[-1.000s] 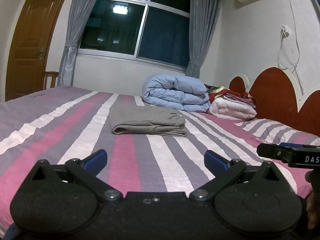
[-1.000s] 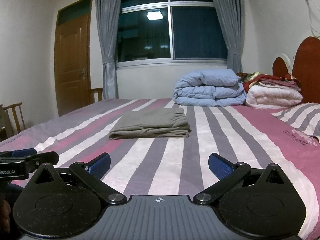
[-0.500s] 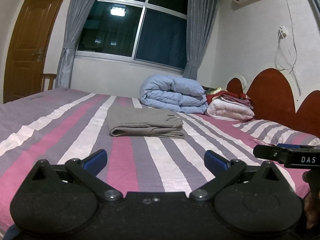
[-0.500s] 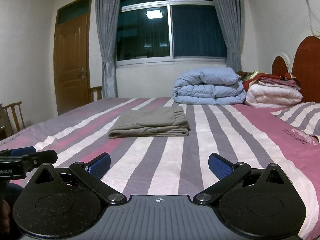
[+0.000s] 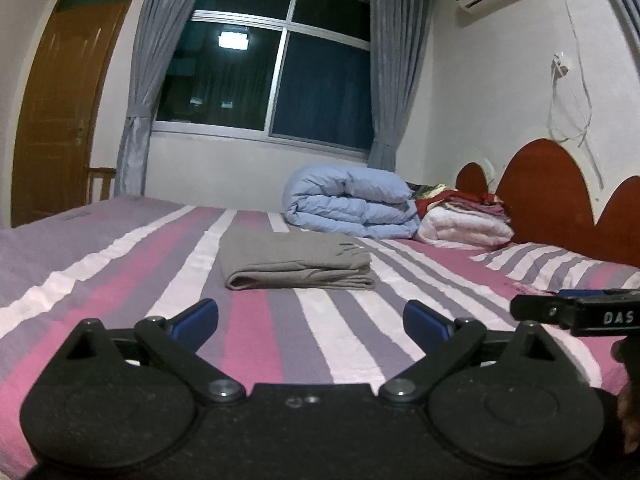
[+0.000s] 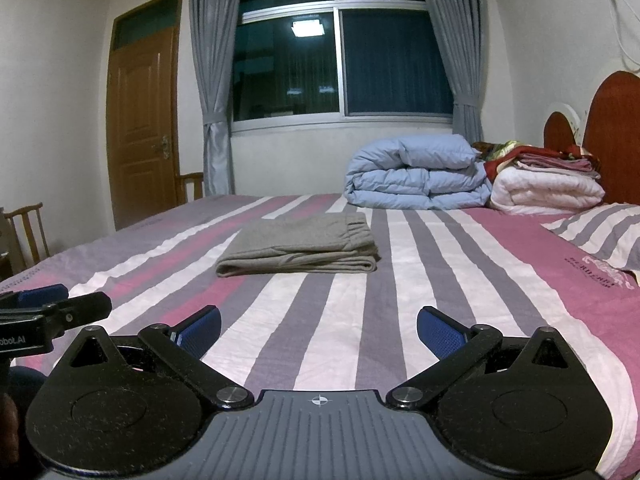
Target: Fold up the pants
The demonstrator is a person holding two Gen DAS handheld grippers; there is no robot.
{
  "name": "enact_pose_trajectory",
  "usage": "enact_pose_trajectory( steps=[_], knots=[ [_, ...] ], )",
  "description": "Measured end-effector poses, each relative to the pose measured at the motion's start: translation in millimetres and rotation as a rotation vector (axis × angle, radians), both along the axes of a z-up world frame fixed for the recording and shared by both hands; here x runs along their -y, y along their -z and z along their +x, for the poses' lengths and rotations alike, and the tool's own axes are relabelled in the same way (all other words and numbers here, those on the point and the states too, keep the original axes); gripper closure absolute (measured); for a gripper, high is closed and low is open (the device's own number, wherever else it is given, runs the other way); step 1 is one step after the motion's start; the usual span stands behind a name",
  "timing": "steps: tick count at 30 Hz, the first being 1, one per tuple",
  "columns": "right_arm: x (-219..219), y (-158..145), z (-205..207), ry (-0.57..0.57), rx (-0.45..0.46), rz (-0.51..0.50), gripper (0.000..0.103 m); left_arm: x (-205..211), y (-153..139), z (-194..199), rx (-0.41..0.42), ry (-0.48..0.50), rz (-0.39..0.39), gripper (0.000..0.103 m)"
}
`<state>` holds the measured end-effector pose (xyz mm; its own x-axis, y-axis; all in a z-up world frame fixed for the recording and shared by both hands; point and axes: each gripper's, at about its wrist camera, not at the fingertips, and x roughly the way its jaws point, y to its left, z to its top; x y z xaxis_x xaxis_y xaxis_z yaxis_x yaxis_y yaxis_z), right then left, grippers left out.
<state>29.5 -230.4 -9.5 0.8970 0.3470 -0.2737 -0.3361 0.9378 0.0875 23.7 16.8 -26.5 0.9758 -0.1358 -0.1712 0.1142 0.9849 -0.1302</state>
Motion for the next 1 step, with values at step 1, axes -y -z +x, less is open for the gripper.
enact_pose_trajectory(
  steps=[1],
  knots=[
    [-0.1, -0.1, -0.1, 0.000, 0.000, -0.001, 0.000, -0.1, -0.4, 0.2, 0.003, -0.002, 0.001, 0.009]
  ],
)
